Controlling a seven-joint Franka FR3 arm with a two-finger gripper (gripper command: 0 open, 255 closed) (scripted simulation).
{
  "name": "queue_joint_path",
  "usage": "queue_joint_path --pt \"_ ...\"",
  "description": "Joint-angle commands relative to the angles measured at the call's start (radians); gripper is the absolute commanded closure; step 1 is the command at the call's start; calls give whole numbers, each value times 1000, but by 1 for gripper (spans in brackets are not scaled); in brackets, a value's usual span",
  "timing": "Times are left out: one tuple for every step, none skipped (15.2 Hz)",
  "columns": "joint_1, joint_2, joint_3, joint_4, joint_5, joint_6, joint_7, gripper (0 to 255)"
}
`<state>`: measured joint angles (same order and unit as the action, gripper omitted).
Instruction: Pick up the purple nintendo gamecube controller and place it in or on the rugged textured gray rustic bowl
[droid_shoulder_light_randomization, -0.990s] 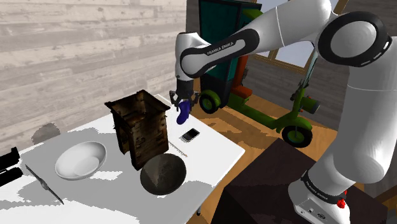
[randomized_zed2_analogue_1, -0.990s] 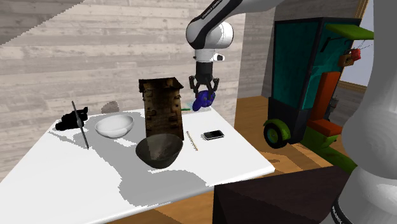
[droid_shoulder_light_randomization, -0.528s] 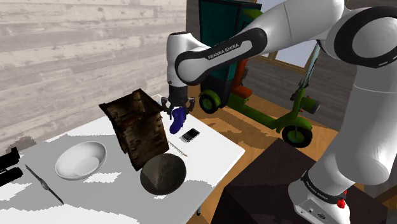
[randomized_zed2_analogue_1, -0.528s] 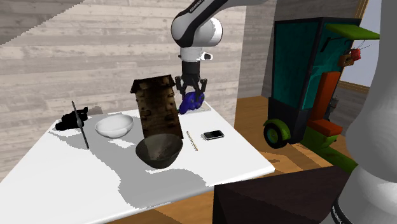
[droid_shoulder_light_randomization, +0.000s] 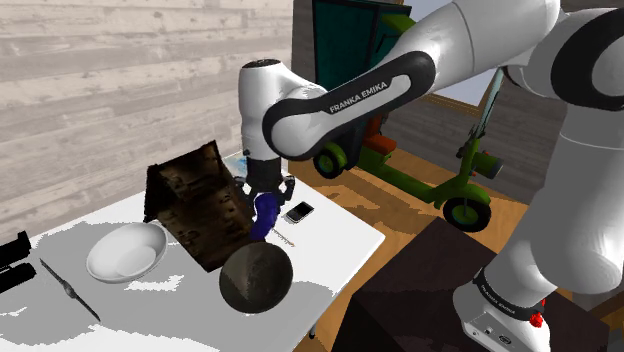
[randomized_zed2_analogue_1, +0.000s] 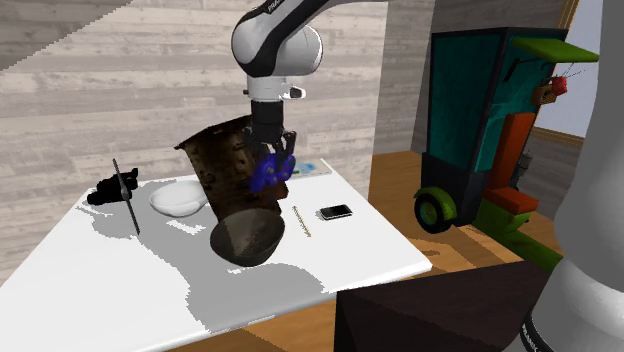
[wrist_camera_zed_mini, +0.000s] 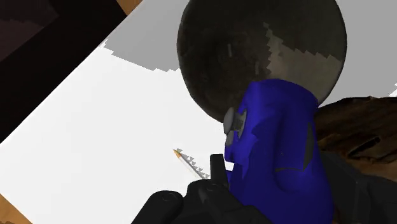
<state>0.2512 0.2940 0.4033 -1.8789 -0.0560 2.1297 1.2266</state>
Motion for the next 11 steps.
queue_joint_path --pt "28 -12 17 -12 1 1 44 255" --pt "43 -11 24 -8 -1 0 67 255" --pt "58 -8 31 -4 -4 -2 91 255" --pt "74 -5 38 1 -7 -3 114 255" --pt "102 4 50 14 -14 -8 157 255" --pt "104 10 49 8 -18 4 158 255" --pt "105 16 47 2 -21 16 160 255" --pt "106 23 46 -3 -24 27 162 255" --pt "107 30 44 -8 -28 38 163 255" --pt "108 36 43 -13 -31 50 165 255" --pt "109 43 41 -18 -35 61 167 255"
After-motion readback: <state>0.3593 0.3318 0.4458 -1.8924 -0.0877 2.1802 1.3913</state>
